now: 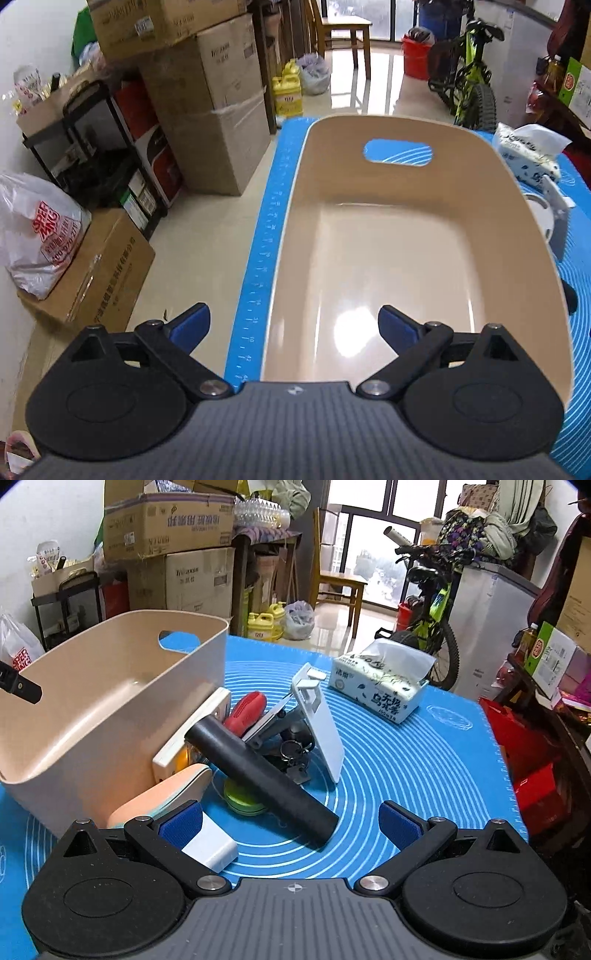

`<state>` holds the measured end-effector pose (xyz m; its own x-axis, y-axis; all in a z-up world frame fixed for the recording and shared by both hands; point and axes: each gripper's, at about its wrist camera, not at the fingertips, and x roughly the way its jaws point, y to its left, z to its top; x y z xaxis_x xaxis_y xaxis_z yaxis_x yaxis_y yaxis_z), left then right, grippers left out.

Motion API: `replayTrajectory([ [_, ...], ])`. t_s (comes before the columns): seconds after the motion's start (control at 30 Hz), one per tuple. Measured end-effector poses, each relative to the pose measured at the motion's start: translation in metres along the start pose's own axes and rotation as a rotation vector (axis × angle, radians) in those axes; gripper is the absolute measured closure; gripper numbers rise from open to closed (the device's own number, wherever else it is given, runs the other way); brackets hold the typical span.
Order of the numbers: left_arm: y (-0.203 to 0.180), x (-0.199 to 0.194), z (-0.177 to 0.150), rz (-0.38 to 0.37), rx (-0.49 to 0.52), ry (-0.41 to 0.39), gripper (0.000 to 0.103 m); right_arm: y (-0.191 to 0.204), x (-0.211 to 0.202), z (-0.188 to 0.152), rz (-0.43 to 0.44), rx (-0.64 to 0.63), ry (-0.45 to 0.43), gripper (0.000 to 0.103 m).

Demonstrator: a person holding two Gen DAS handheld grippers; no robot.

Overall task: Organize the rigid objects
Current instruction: 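Move the left gripper onto the basket rim while the right gripper approaches the black remote, then grasp the black remote with the right gripper while the left gripper holds the basket rim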

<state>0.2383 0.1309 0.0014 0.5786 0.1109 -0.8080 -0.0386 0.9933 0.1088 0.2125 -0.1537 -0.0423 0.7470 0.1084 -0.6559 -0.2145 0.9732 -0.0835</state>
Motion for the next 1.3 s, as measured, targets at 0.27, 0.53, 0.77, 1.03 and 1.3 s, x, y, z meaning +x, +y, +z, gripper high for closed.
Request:
replayTrajectory([
  [0.27,0.001,0.029,0.005,-0.027,0.014,0.107,0.073,0.001,0.036,0.014,0.026,-0.044,0.023,0.002],
  [0.53,0.017,0.032,0.008,-0.034,-0.058,0.102,0.094,0.002,0.074,0.029,0.148,-0.188,0.105,0.005],
  [0.77,0.015,0.032,0.01,-0.036,-0.055,0.098,0.094,-0.003,0.085,0.039,0.208,-0.248,0.129,0.024],
  [1.03,0.018,0.034,0.012,-0.042,-0.05,0.103,0.094,0.006,0.094,0.039,0.243,-0.311,0.143,0.042],
  [1.3,0.019,0.035,0.011,-0.062,-0.04,0.101,0.095,0.012,0.093,0.039,0.244,-0.345,0.12,0.056],
])
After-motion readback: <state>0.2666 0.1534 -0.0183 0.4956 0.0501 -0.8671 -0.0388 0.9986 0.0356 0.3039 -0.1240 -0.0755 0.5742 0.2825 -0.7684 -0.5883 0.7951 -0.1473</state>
